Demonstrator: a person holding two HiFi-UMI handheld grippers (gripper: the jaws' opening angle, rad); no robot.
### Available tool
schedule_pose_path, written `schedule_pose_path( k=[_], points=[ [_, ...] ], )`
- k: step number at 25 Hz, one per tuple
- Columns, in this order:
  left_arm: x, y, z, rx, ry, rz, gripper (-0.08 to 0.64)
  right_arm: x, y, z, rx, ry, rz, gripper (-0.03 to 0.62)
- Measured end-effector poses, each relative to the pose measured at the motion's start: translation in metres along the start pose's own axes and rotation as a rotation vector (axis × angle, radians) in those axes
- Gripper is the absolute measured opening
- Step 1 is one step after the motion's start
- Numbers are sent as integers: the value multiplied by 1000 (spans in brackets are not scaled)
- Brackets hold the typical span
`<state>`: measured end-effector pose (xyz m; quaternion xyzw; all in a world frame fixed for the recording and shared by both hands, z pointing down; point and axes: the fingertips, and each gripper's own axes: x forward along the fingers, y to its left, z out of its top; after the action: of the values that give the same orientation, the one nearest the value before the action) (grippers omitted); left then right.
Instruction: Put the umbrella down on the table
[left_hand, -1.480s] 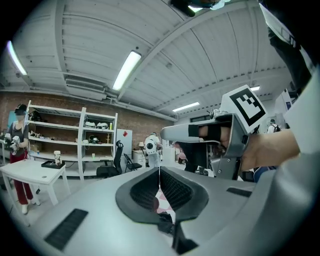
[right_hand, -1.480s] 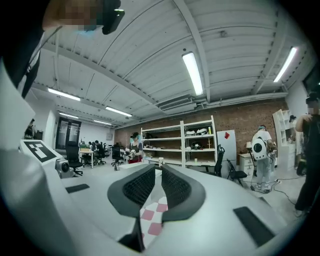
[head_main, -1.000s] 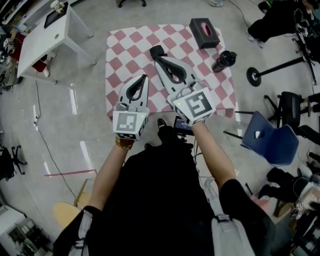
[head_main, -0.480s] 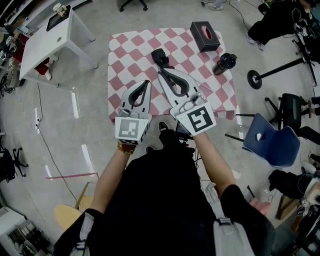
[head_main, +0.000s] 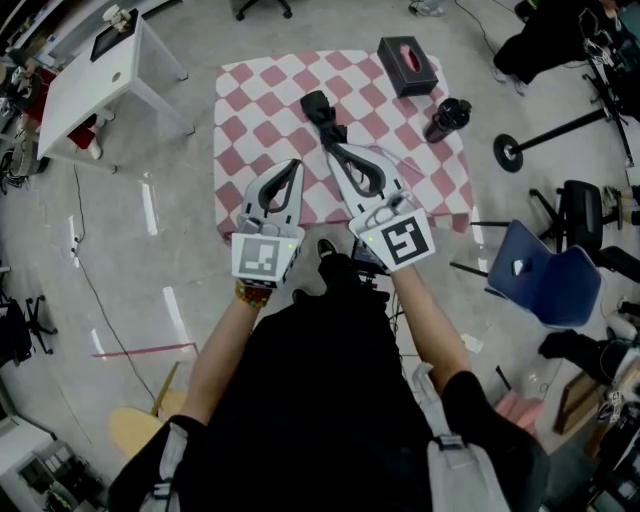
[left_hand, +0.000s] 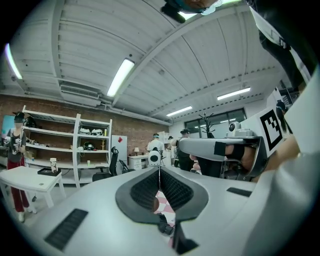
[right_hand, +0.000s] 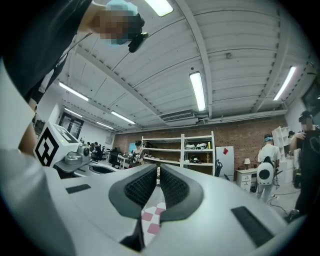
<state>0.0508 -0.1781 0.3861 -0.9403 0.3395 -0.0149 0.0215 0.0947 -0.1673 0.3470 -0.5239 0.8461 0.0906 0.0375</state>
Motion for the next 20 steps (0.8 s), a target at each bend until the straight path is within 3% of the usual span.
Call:
schedule_pose_path(
  k=[9, 20],
  points=[
    [-6, -3, -10, 14, 10, -11, 15, -10, 9, -15, 6, 26, -20, 21],
    [-9, 0, -26, -19, 55, -6, 15, -10, 19, -38, -2, 50, -7, 17]
  ],
)
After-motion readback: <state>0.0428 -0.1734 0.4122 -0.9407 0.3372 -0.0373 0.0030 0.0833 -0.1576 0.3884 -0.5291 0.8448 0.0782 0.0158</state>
